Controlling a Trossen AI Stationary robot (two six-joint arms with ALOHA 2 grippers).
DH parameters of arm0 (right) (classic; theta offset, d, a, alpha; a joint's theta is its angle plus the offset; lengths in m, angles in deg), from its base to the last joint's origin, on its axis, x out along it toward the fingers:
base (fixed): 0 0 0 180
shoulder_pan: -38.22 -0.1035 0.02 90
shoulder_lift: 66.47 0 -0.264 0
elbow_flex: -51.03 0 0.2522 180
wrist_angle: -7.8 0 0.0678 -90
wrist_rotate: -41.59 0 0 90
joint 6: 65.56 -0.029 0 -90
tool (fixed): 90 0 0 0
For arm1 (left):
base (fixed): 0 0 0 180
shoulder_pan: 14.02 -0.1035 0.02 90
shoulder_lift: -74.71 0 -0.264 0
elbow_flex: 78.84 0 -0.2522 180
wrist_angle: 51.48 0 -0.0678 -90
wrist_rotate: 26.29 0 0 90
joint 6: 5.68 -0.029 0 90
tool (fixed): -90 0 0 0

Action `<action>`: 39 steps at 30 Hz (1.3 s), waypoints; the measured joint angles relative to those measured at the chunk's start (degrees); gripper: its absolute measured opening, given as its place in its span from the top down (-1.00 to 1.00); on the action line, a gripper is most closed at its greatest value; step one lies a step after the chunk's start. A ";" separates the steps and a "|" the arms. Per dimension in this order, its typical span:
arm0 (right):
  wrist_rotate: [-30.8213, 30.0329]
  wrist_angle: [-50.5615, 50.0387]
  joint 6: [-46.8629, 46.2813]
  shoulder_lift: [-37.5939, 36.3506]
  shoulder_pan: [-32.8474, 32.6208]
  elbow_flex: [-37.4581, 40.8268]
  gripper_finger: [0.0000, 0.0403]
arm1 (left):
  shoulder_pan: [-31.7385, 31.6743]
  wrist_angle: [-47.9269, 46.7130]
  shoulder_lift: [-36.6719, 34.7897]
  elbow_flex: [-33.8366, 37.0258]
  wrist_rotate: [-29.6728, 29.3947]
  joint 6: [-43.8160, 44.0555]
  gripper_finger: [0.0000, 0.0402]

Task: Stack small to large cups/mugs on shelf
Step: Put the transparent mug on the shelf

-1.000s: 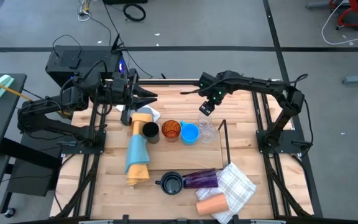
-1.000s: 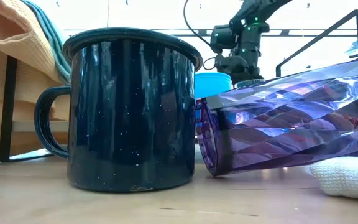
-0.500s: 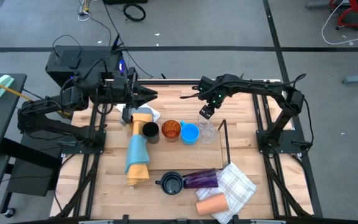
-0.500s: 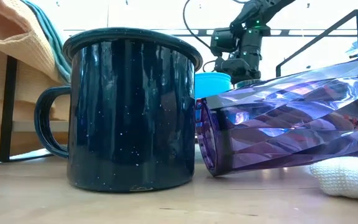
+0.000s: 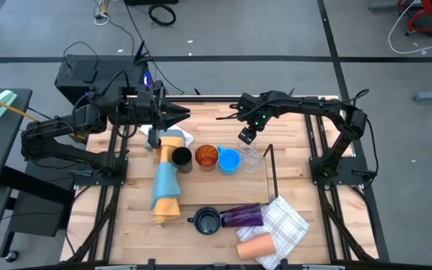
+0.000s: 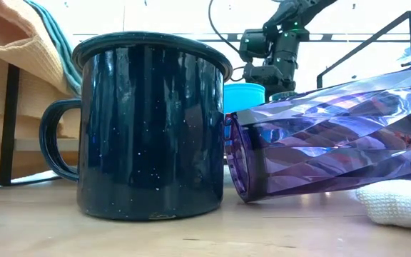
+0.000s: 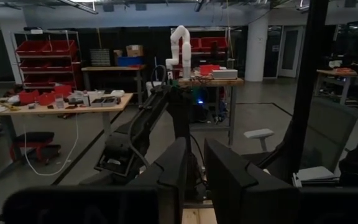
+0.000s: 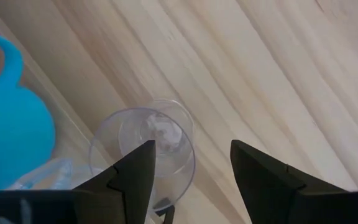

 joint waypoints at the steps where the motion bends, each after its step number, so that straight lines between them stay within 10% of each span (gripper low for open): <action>1: 0.11 0.01 -0.01 0.00 0.00 0.00 -0.07 | 0.00 0.00 0.00 0.00 0.00 0.00 0.69; 18: 0.99 4.05 -4.03 0.02 -1.22 5.74 -0.03 | 0.00 0.00 -0.04 0.00 -0.15 -0.02 0.69; 39: 2.07 6.32 -3.48 0.02 -1.27 5.86 0.67 | 0.00 0.02 -0.04 0.00 -0.13 0.30 0.69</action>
